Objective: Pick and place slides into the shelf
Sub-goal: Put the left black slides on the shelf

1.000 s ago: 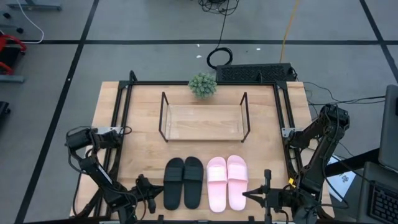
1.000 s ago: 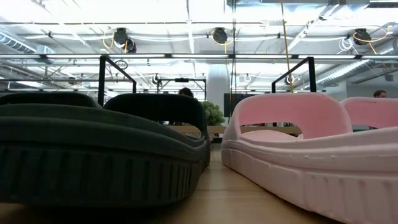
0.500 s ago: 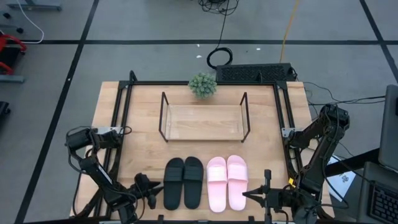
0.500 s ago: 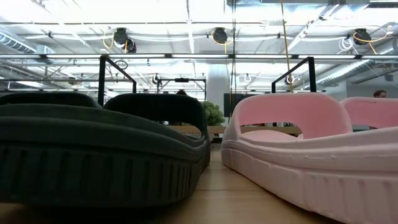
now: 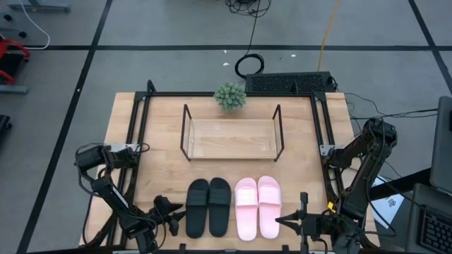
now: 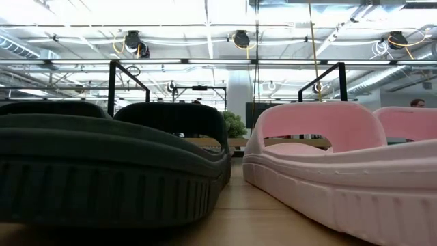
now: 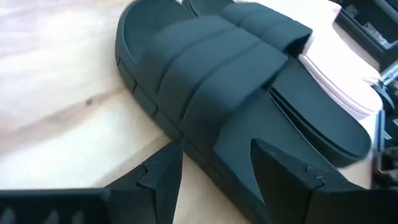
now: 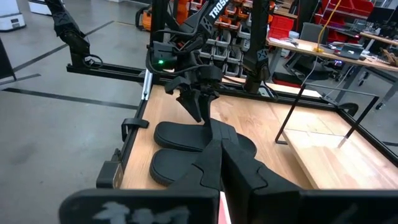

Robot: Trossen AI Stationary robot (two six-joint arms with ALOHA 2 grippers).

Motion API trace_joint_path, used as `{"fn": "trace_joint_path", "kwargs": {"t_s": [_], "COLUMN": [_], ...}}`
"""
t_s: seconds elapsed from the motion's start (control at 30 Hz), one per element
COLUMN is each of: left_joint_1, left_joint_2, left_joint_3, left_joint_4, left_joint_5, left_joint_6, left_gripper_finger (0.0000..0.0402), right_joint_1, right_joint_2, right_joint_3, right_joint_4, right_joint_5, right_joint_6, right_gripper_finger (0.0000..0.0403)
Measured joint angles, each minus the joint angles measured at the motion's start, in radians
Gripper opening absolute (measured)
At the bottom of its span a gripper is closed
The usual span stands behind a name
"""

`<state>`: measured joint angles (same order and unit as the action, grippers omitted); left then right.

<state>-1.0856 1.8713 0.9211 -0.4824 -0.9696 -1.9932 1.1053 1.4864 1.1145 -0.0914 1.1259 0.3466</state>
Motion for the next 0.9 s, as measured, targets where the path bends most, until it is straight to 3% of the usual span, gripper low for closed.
{"fn": "trace_joint_path", "kwargs": {"t_s": [0.5, 0.9], "left_joint_1": [0.095, 0.167], "left_joint_2": [0.000, 0.000], "left_joint_3": [0.000, 0.000], "left_joint_4": [-0.069, -0.069], "left_joint_5": [0.028, 0.029], "left_joint_6": [0.054, 0.086], "left_gripper_finger": [0.0185, 0.0095], "right_joint_1": [0.000, 0.000], "right_joint_2": [-0.001, 0.000], "right_joint_3": [-0.081, -0.109], "right_joint_4": [0.011, 0.013], "right_joint_5": [0.000, 0.002], "right_joint_6": [0.069, 0.112], "right_gripper_finger": [0.0000, 0.0000]}}
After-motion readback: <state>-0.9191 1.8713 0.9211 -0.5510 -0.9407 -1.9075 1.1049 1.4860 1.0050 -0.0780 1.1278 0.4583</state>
